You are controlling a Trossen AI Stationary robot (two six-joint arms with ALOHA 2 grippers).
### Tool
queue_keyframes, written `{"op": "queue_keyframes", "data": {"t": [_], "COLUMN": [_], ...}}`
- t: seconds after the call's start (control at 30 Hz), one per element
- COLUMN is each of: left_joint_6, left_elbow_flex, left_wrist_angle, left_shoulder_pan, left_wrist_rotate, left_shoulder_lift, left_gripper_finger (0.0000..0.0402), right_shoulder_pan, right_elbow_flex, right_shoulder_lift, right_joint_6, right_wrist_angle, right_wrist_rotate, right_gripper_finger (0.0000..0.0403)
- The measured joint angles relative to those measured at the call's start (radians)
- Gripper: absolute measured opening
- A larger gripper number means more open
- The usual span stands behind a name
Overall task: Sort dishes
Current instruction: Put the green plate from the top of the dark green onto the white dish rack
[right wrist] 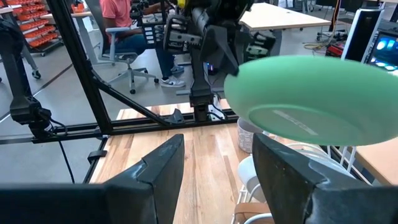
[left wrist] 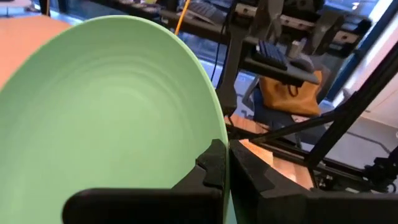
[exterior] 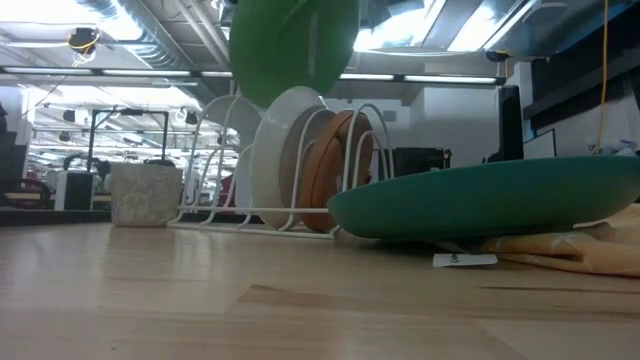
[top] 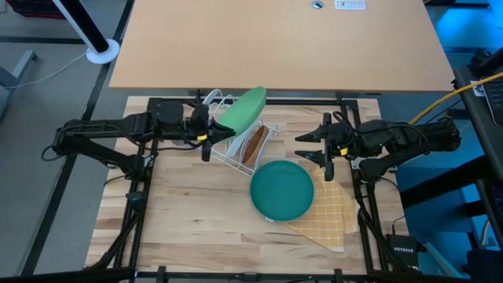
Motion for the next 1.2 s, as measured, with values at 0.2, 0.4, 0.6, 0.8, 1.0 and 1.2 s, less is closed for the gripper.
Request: {"op": "queue_keyframes", "data": {"t": [0.2,0.4,0.6,0.8,1.0,1.2], "left_joint_6": [0.020,-0.027,-0.108,-0.208,-0.253,-0.272], "left_elbow_flex": [0.000,0.000,0.000,0.000,0.000,0.000], "left_wrist_angle": [0.012,0.007,0.000,-0.011,-0.074,-0.077], "left_shoulder_pan": [0.007,0.047,0.067,0.067,0.066,0.066], "left_wrist_rotate": [-0.038,-0.045,-0.044,-0.045,-0.057,-0.065], "left_shoulder_lift": [0.043,0.061,0.068,0.071,0.071,0.071], "left_gripper_finger": [0.0000,0.0000,0.0000,0.0000,0.0000,0.0000], "right_shoulder_pan": [0.000,0.000,0.000,0.000,0.000,0.000], "right_elbow_flex": [0.000,0.000,0.000,0.000,0.000,0.000], "right_shoulder_lift": [0.000,0.000,0.000,0.000,0.000,0.000], "right_joint_6": [0.000,0.000,0.000,0.000,0.000,0.000], "right_wrist_angle": [0.000,0.000,0.000,0.000,0.000,0.000], "right_wrist_rotate": [0.000,0.000,0.000,0.000,0.000,0.000], "right_gripper_finger": [0.0195,0.0195,0.0195,0.0195,0.0195,0.0195]}}
